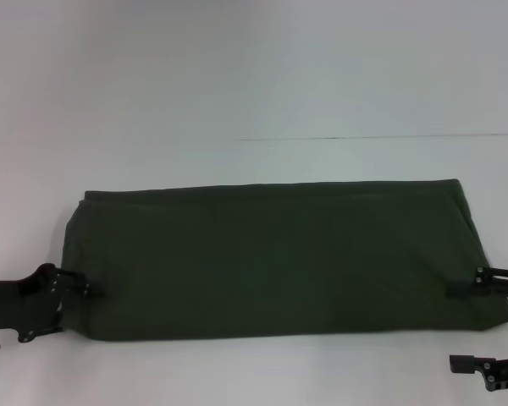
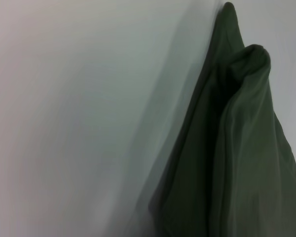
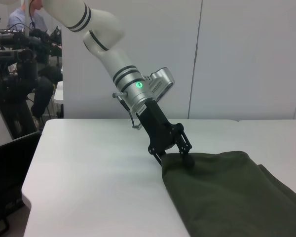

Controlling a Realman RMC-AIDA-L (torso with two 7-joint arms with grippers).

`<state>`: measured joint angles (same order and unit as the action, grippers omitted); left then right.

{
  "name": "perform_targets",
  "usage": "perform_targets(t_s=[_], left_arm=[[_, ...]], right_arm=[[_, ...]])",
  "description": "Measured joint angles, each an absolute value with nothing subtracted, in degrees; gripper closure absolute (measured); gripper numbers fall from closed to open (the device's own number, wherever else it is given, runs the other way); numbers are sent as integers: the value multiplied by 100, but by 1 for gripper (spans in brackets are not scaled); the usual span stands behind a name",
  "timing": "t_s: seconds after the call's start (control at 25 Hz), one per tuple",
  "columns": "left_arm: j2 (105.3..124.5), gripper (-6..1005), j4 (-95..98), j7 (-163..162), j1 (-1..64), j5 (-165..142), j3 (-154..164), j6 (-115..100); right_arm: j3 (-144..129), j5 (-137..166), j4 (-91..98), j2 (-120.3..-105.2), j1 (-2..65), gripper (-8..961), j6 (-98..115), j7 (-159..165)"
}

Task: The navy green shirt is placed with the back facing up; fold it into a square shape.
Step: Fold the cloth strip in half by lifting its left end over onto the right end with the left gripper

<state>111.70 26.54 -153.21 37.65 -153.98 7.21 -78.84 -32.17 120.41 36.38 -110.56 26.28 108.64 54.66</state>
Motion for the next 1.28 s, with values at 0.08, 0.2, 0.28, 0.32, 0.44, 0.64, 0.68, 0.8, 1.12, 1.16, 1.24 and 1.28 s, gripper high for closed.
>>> perform_targets(t_s=[0.08,0.2,0.28,0.32,0.44,0.64,0.68,0.8,1.12,1.16,1.24,1.28], left_arm=[[11170,411,2654,-15320,3771,-15398,721,-7877],[11170,528,2654,-15315,3772,-15398,721,-7867],[11170,567,2654,-15311,3772,-15398,721,-7866],[11170,587,2655,-15309,3772,-15398,721,-7866],[11171,626,2654,-15294,3772,-15395,714,-7864],[11184,641,2665,-15262,3773,-15382,861,-7810],[11186,657,2669,-15256,3779,-15380,900,-7800],[11188,706,2672,-15251,3813,-15380,916,-7791],[11188,953,2672,-15205,3823,-15344,893,-7788],[11188,954,2672,-15202,3823,-15334,896,-7788],[11188,957,2680,-15187,3817,-15313,902,-7794],[11184,958,2702,-15175,3804,-15310,895,-7814]], right_arm=[[-3219,12041,3638,-11056,2628,77,10863,5467],[-3216,12041,3639,-11056,2628,77,10863,5467],[-3216,12041,3639,-11056,2628,77,10863,5467],[-3217,12041,3638,-11056,2628,77,10863,5467],[-3219,12041,3642,-11056,2628,77,10863,5467],[-3217,12041,3645,-11056,2635,77,10861,5466],[-3216,12041,3646,-11056,2639,77,10861,5467],[-3210,12041,3647,-11056,2643,77,10864,5472],[-3207,12041,3645,-11056,2646,78,10850,5478],[-3207,12041,3643,-11056,2645,78,10848,5480],[-3208,12041,3641,-11056,2646,78,10835,5482],[-3208,12041,3640,-11056,2646,78,10832,5482]])
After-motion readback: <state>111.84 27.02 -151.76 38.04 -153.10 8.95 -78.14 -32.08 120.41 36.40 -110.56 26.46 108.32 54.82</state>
